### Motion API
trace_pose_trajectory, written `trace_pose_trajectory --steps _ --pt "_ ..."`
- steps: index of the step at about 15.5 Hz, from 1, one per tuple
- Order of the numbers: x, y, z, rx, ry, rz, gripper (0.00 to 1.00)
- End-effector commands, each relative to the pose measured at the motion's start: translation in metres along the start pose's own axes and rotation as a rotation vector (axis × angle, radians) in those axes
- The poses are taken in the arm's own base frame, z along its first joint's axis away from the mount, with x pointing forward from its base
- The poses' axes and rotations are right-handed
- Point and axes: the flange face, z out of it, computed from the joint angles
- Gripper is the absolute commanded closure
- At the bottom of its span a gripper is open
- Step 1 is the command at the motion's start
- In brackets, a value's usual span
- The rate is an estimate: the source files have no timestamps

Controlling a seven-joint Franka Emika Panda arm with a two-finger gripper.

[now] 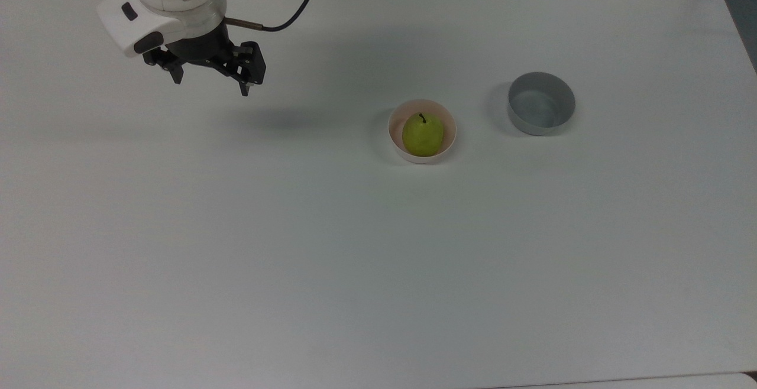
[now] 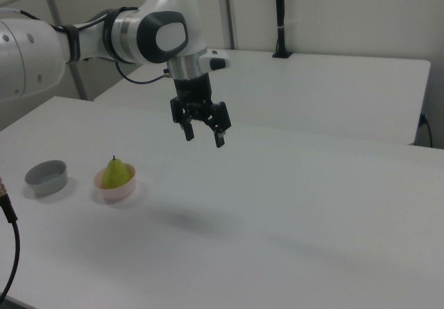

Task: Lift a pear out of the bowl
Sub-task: 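Move the open gripper over the pink bowl holding the green pear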

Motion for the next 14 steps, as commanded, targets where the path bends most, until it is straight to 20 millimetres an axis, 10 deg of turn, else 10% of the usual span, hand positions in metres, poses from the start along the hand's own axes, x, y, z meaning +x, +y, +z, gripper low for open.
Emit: trace_pose_trajectory --steps 1,7,14 --pt "-0.007 -0.004 -0.002 0.006 -0.01 0.009 0.0" --pt "-0.006 -0.027 -0.003 0.013 -0.009 -0.036 0.0" --pt "-0.016 -0.141 -0.01 0.022 -0.007 -0.196 0.0"
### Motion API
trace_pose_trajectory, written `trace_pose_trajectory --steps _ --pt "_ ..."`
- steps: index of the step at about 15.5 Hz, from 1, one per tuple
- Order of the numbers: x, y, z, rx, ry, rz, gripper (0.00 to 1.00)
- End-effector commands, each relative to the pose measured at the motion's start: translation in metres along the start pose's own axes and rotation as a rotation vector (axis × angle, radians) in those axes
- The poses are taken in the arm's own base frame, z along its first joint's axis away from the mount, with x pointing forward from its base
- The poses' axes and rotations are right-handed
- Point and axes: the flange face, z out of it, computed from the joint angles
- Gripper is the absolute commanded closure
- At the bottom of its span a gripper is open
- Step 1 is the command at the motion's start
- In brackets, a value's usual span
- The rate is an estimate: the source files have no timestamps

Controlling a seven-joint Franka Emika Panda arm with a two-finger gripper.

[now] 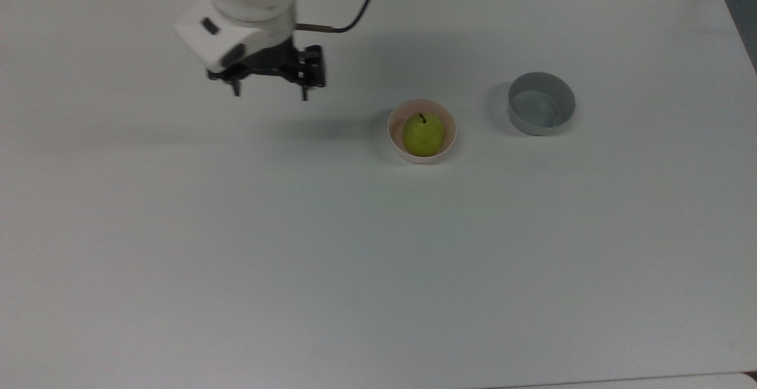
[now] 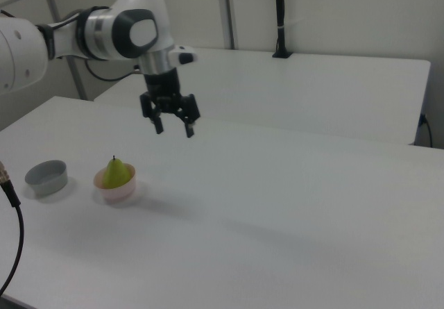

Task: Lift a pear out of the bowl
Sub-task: 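Move the open gripper over the pink bowl holding the green pear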

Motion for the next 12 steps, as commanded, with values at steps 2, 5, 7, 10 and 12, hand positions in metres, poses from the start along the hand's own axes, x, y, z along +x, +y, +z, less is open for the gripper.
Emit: trace_pose_trajectory --steps 2,5,7,10,12 --pt "-0.009 -0.072 -0.001 0.016 -0.034 -0.087 0.0" --pt "-0.016 -0.114 0.009 0.006 -0.083 -0.155 0.0" --pt "-0.015 -0.135 0.021 0.002 -0.102 -0.183 0.0" --pt "-0.013 -0.168 0.05 -0.01 -0.141 -0.227 0.0" --pt "-0.013 -0.191 0.068 -0.014 -0.165 -0.231 0.0"
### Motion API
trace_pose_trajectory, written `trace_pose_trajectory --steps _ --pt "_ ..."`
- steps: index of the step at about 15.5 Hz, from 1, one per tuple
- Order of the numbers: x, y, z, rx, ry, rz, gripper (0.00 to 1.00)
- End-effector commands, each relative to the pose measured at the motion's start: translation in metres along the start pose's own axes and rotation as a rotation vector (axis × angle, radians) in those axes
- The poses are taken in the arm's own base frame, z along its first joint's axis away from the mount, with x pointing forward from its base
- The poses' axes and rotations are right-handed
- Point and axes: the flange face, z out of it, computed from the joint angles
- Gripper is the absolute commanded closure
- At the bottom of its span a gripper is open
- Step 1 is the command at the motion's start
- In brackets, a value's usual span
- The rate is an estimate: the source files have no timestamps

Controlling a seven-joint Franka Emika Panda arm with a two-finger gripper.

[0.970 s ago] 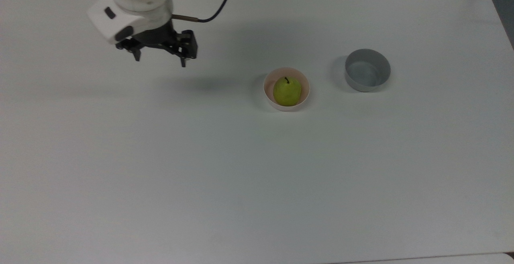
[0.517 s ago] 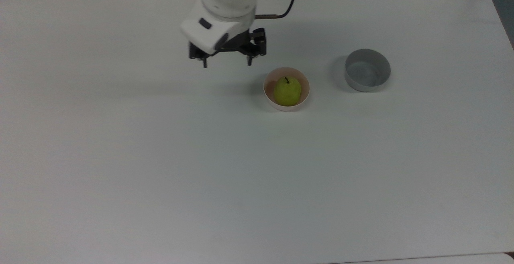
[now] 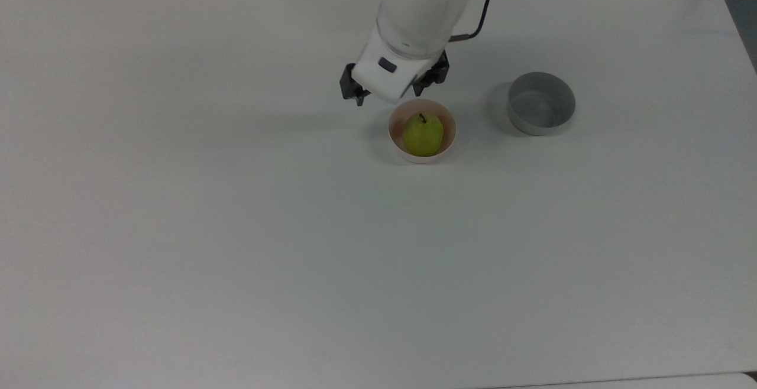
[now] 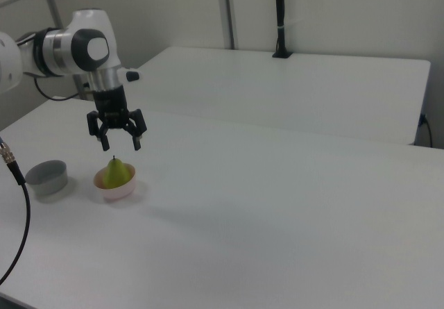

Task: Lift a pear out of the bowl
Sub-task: 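Lower the gripper into the pink bowl around the pear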

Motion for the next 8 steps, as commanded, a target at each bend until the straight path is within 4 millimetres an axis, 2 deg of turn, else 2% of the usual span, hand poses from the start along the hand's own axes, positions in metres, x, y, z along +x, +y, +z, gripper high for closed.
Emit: trace_pose_trajectory --steps 1,8 --pt "0.009 -0.036 0.026 0.015 -0.045 -0.007 0.0" --pt "0.025 -0.071 0.061 0.023 -0.045 -0.007 0.01"
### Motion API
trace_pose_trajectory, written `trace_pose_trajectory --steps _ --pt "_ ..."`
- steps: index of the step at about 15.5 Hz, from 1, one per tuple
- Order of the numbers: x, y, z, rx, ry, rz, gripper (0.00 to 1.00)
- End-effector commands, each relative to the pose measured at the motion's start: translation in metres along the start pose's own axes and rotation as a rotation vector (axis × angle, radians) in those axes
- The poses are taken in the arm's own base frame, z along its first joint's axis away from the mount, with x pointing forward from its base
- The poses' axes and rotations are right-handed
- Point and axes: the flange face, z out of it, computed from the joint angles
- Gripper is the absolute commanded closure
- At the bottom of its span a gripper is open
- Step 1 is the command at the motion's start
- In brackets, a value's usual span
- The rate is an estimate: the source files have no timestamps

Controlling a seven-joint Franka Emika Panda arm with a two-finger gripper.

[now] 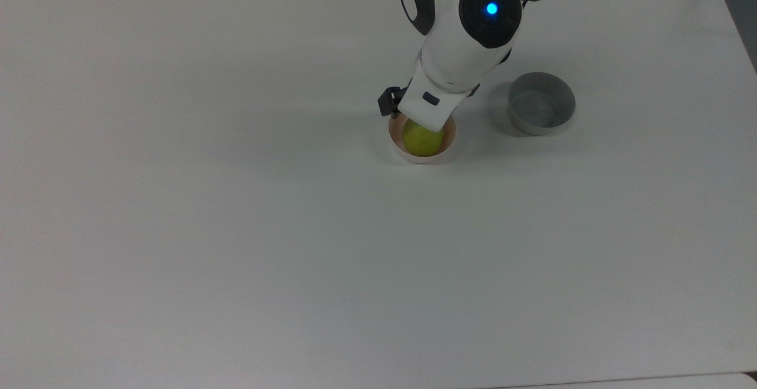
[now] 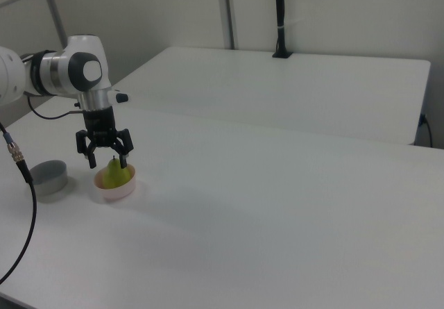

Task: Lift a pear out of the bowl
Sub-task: 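Lower the gripper into the pink bowl around the pear, then close the gripper on the green pear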

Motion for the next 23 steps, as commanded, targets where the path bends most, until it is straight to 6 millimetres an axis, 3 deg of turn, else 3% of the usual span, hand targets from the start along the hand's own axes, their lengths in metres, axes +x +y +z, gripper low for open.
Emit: trace_pose_trajectory --steps 1,10,12,15,16,20,23 --pt "0.009 -0.015 0.012 -0.002 0.024 0.035 0.05" --pt "0.025 -0.015 0.041 -0.024 0.031 0.016 0.17" --pt "0.028 -0.014 0.052 -0.04 0.015 0.001 0.27" --pt "0.027 -0.011 0.05 -0.039 0.011 -0.037 0.56" --pt "0.026 -0.01 0.046 -0.037 0.015 -0.044 0.62" --pt "0.016 -0.002 0.017 -0.021 0.046 -0.028 0.62" --pt "0.003 0.016 -0.012 0.007 0.059 -0.033 0.62"
